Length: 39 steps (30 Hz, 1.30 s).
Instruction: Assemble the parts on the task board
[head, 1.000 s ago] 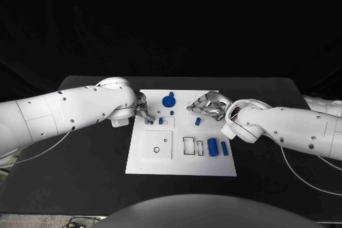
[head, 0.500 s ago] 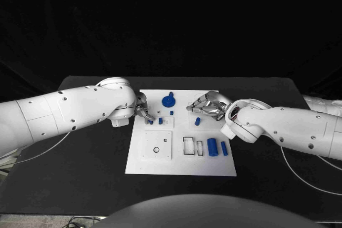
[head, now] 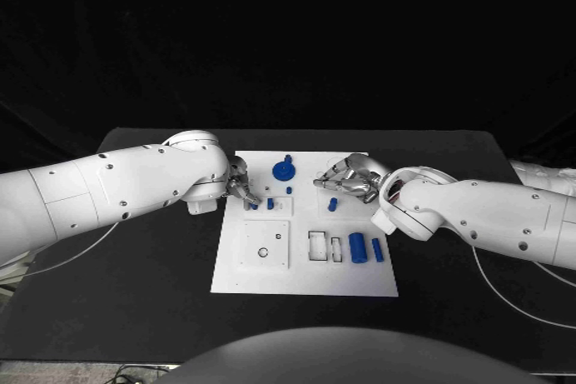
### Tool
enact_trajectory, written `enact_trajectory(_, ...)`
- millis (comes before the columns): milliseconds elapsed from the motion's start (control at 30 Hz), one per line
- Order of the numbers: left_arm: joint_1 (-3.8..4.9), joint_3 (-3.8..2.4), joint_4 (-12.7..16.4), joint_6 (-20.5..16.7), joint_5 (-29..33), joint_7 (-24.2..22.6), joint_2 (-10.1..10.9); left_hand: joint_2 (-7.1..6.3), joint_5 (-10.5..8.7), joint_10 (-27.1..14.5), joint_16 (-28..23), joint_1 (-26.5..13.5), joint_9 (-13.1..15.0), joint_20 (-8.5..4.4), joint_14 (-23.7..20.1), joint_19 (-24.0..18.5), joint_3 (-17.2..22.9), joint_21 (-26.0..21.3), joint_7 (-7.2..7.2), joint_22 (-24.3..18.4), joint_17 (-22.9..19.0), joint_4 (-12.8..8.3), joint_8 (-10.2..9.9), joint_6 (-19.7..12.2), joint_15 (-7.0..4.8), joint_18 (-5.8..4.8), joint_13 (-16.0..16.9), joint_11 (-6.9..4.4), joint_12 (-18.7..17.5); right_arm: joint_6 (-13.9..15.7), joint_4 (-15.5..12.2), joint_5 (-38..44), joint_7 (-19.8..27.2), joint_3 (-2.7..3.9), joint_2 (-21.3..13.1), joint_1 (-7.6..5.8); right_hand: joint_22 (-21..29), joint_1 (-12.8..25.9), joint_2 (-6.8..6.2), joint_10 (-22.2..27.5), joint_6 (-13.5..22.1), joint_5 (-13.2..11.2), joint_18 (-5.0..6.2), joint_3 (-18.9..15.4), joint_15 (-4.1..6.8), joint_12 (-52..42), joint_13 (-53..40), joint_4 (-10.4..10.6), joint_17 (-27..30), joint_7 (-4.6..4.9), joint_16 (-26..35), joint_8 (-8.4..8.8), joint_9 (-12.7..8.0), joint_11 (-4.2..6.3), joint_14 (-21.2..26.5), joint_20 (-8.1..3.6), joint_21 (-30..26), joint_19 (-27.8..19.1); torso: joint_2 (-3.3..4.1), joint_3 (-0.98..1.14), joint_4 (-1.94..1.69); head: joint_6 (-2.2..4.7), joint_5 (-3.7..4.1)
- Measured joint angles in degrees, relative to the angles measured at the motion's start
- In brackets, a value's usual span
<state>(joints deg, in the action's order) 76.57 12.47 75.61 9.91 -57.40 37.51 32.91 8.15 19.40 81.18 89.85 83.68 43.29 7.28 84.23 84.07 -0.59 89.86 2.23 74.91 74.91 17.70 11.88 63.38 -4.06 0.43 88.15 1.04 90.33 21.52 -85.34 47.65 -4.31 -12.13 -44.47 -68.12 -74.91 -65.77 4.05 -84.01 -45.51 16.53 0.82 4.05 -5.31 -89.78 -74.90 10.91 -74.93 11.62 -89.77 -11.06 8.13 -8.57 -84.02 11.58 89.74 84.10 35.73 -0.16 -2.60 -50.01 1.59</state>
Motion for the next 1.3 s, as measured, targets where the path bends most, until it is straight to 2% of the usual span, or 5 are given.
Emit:
enact_trajectory(167,-0.04,0.0,-0.1,0.1,0.1,0.0,-0.1,0.22,-0.54,0.0,0.0,-0.2,0.0,0.0,-0.1,0.0,0.3,0.0,0.0,0.0,0.0,0.3,0.0,0.0,0.09,0.0,0.0,0.0,0.0,0.0,0.0,0.0,0.0,0.0,0.0,0.0,0.0,0.0,0.0,0.0,0.0,0.0,0.0,0.0,0.0,0.0,0.0,0.0,0.0,0.0,0.0,0.0,0.0,0.0,0.0,0.0,0.0,0.0,0.0,0.01,0.0,0.0,-0.04)
enact_trajectory(367,-0.07,0.0,-0.2,0.2,0.1,0.0,-0.1,0.54,-7.34,0.2,0.0,-6.4,-0.3,-0.29,-0.2,-0.1,0.5,0.0,-0.11,0.0,0.0,-1.0,-0.3,0.1,0.58,0.0,-2.0,0.11,-0.3,0.0,0.0,0.0,0.0,0.0,0.0,0.0,0.0,0.0,0.0,0.0,0.0,0.0,0.0,0.0,0.0,0.0,0.0,0.0,0.0,0.0,0.0,0.0,0.0,0.0,0.0,0.0,0.0,0.0,0.0,0.0,0.02,0.0,-0.02)
enact_trajectory(500,-0.12,0.01,-0.2,0.2,0.2,0.1,-0.1,-0.9,-9.8,1.1,0.0,-10.3,-0.5,-0.74,-0.4,-0.1,-1.9,0.0,0.03,0.0,0.0,-0.8,-0.5,0.0,0.8,-0.01,-10.8,-0.02,-0.5,0.0,0.0,0.0,0.0,0.0,0.0,0.0,0.0,0.0,0.0,0.0,0.0,0.0,0.01,0.0,0.0,0.0,0.0,0.0,0.0,0.0,0.0,0.0,0.0,0.0,0.0,0.0,0.0,0.0,0.0,0.0,0.02,0.0,0.02)
enact_trajectory(733,-0.16,0.01,-0.2,0.3,0.2,0.1,-0.1,-1.53,-9.98,2.8,0.0,-13.3,-0.6,-1.48,-0.2,0.0,-4.1,0.0,0.12,0.0,0.0,-0.8,-0.5,0.1,0.99,0.0,-13.2,-1.36,-0.5,0.0,0.0,0.0,0.0,0.0,0.0,0.0,0.0,0.0,0.0,0.0,0.0,0.0,0.0,0.0,0.0,0.0,0.0,0.0,0.0,0.0,0.0,0.0,0.0,0.0,0.0,0.0,0.0,0.0,-0.01,0.0,-0.01,0.01,0.08)
enact_trajectory(1300,-0.19,-0.04,1.5,-1.8,0.0,-0.3,2.2,0.08,-9.97,3.0,0.0,-22.1,-0.3,-1.54,-0.2,-0.1,-10.7,0.0,0.01,0.0,0.0,-0.8,0.0,1.0,0.99,-0.01,-13.2,-1.56,-0.5,0.0,0.1,0.0,0.0,0.0,0.1,0.03,0.0,0.0,0.0,0.0,0.0,0.0,0.0,0.0,0.0,0.0,0.0,0.0,0.0,0.0,0.0,0.0,0.0,0.0,0.0,0.0,0.0,0.0,-0.03,-0.03,-0.04,0.34,0.01)
